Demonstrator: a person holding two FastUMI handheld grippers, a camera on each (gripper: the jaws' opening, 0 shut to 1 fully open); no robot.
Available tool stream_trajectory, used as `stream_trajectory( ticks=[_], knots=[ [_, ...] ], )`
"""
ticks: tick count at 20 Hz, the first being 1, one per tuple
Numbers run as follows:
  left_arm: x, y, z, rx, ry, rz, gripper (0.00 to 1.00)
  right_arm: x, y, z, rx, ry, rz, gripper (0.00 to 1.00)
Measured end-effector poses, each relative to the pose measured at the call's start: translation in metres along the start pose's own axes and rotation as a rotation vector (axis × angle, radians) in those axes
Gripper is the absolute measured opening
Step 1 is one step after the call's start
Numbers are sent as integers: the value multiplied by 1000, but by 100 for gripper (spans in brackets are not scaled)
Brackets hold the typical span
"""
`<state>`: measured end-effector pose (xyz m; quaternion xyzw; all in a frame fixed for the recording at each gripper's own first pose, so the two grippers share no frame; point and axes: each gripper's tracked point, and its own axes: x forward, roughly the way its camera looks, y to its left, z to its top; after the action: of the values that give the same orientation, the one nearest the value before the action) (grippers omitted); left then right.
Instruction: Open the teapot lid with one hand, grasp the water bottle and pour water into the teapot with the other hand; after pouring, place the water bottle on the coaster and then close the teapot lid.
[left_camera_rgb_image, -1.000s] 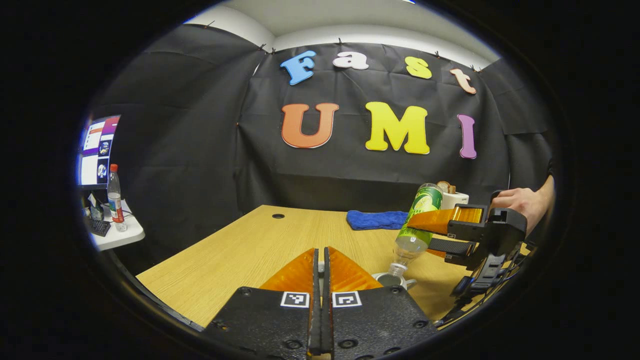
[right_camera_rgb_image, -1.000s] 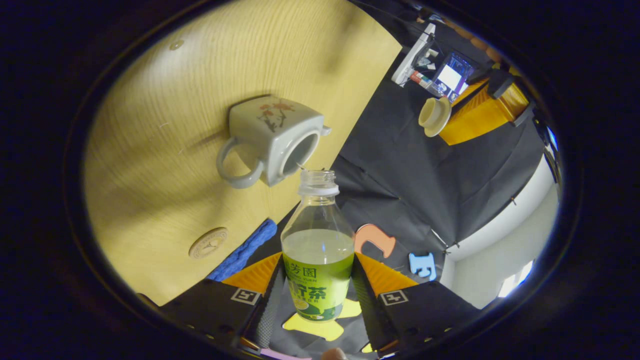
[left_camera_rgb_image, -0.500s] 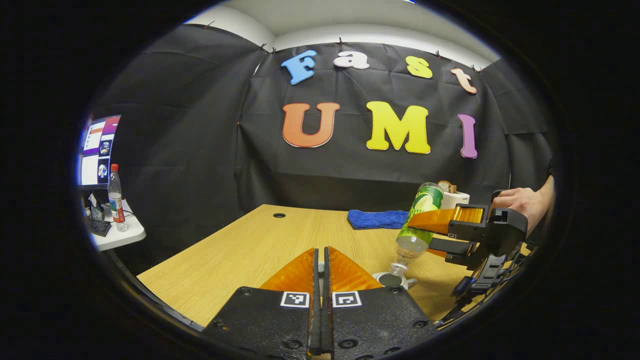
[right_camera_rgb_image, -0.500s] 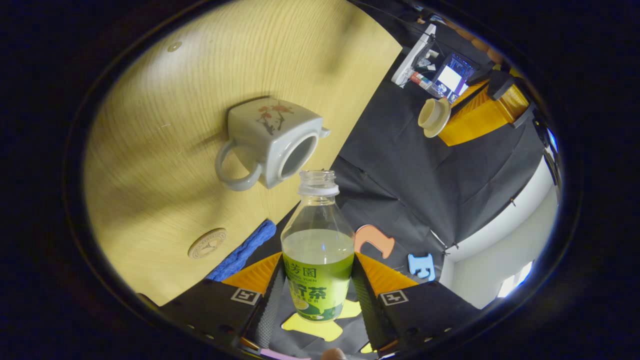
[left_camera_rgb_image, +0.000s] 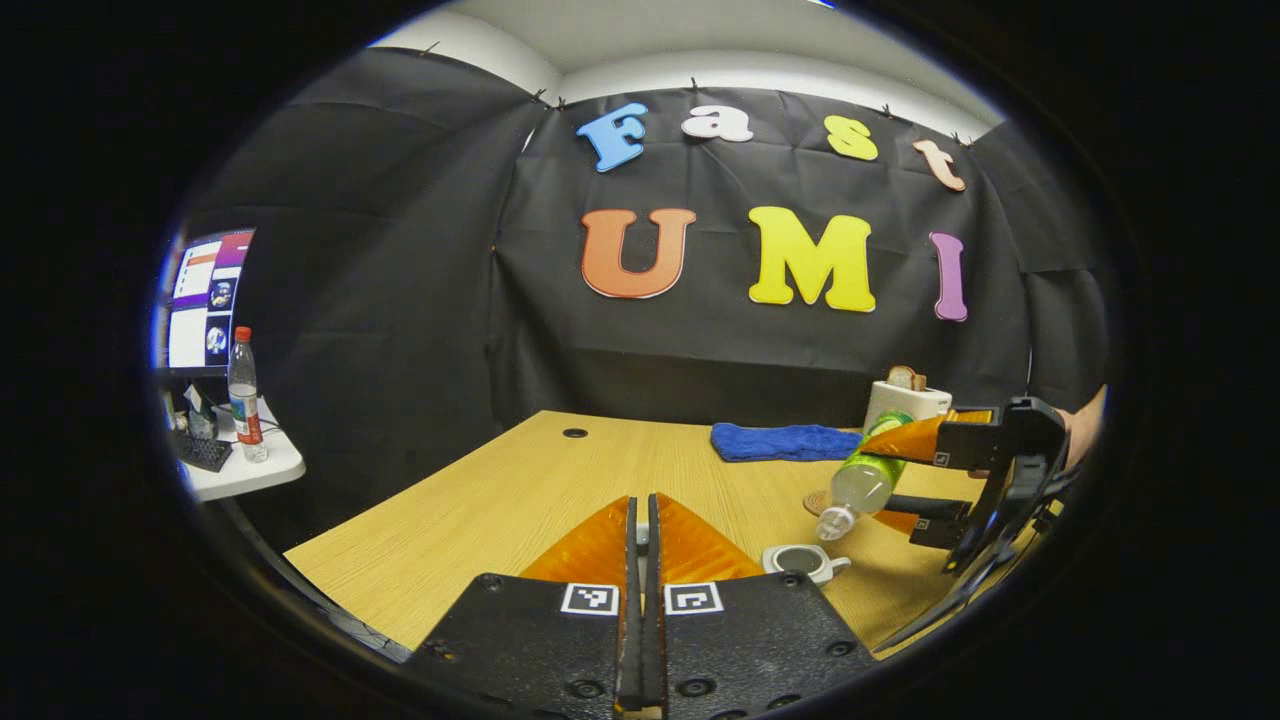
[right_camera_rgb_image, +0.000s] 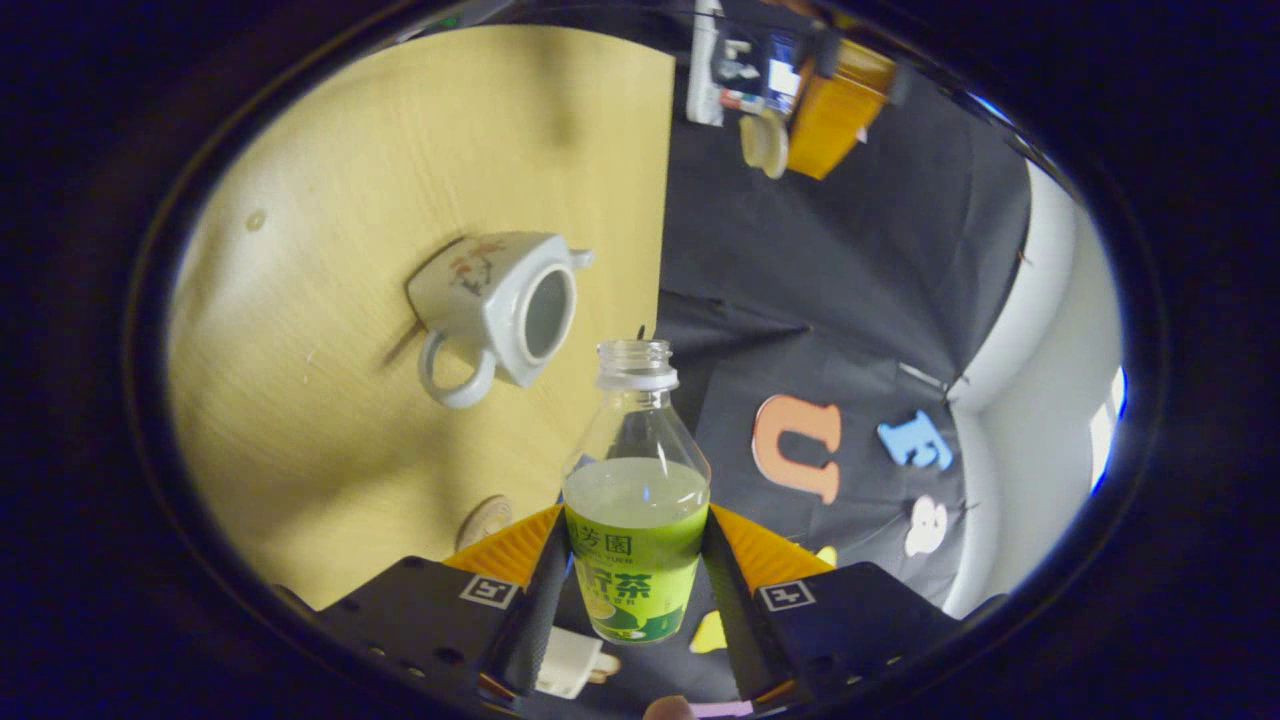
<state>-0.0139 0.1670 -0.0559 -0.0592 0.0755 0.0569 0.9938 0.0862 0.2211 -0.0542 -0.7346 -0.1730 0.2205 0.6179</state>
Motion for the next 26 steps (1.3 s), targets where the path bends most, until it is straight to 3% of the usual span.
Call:
stream_trajectory(
  ticks=[5, 11, 16, 22, 26],
  knots=[
    [1, -17, 2, 15, 0, -18, 2, -10, -21, -1, 515, 10, 53, 71],
    [3, -52, 4, 43, -10, -90, 2, 0, -60, -38, 1122, 5, -21, 71],
    [5, -63, 3, 40, -8, -115, 3, 29, -82, -72, 1498, -30, -68, 71],
    [6, -63, 1, 48, -5, -111, 3, 73, -31, -89, 1680, 72, 6, 71],
    [8, -62, 0, 54, -3, -109, 3, 87, -11, -102, 1702, 111, -11, 71]
  ],
)
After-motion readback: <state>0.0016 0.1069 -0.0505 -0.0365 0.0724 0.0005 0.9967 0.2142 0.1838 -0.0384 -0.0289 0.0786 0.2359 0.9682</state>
